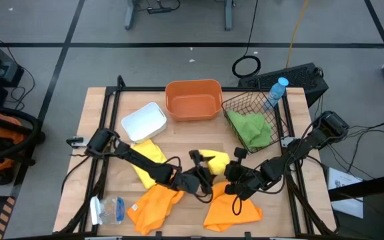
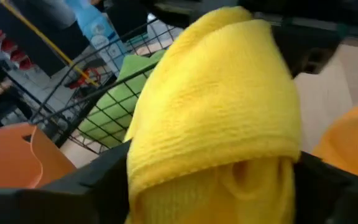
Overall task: Sort microfiber towel by color & place in baskets
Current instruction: Put the right yellow towel into the orange bin
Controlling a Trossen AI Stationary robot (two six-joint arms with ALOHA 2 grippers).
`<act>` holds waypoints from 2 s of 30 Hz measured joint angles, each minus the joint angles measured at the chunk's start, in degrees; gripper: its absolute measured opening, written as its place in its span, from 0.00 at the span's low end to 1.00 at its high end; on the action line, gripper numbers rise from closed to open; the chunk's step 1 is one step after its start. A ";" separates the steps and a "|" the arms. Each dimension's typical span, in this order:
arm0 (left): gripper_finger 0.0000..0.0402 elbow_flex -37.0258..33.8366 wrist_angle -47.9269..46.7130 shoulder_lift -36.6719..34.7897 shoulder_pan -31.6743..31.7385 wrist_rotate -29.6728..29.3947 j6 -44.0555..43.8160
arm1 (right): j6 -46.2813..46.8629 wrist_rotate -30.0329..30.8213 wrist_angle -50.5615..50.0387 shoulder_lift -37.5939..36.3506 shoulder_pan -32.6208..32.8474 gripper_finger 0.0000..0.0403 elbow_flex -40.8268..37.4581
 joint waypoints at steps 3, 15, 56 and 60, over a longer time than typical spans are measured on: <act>0.59 0.00 0.11 -0.04 -0.20 -0.09 2.51 | -0.44 -0.04 -0.06 0.00 0.02 0.02 0.00; 0.08 0.00 -0.01 -0.02 -0.46 0.11 5.20 | -0.95 -5.73 -0.20 -0.04 0.39 0.11 0.00; 0.06 0.02 -75.76 -29.20 -0.06 -17.86 -37.17 | 1.94 0.97 6.99 -0.04 4.91 0.57 -0.04; 0.06 0.02 -81.35 -29.18 2.19 -15.94 -50.88 | -1.89 0.96 11.64 -0.04 4.17 0.57 -0.04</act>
